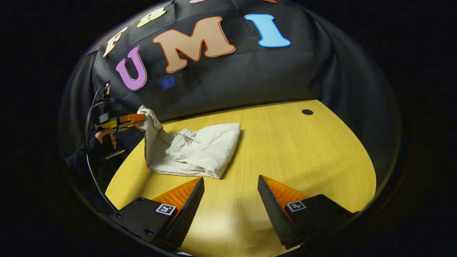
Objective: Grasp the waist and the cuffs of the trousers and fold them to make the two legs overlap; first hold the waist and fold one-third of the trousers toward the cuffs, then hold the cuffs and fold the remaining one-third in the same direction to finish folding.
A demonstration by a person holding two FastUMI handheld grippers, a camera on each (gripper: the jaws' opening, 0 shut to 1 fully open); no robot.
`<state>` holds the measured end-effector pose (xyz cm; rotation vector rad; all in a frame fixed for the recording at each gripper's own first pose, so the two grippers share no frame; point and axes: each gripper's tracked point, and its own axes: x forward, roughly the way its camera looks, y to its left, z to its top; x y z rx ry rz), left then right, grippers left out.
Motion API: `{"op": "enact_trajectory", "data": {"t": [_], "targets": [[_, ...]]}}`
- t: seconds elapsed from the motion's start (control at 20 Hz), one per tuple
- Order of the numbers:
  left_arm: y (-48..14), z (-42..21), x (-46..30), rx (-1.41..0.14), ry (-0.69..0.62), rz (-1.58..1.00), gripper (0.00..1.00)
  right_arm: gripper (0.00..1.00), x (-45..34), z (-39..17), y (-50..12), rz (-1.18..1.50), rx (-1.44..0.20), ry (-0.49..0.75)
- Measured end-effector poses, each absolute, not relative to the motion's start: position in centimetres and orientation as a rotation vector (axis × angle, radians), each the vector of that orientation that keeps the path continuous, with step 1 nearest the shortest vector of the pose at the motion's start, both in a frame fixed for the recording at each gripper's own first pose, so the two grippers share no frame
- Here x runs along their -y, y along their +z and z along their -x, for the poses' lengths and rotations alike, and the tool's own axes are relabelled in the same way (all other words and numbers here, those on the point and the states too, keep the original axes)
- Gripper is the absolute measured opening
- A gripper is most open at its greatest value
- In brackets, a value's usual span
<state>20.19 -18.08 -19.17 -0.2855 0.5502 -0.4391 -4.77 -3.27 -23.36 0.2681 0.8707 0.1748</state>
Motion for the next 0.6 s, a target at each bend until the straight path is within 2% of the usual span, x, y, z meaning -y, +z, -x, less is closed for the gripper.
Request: {"op": "enact_trajectory", "data": {"t": [0.25, 0.6], "targets": [[-17.3, -19.0, 24.8, -0.530, -0.523, 0.276, 0.00, 0.96, 7.7, 5.0, -22.5, -0.285, -0.848, 0.133], [-19.2, -15.2, 34.6, -0.617, -0.662, 0.230, 0.00, 0.96, 13.0, 6.0, -22.9, -0.297, -0.846, 0.086]]}}
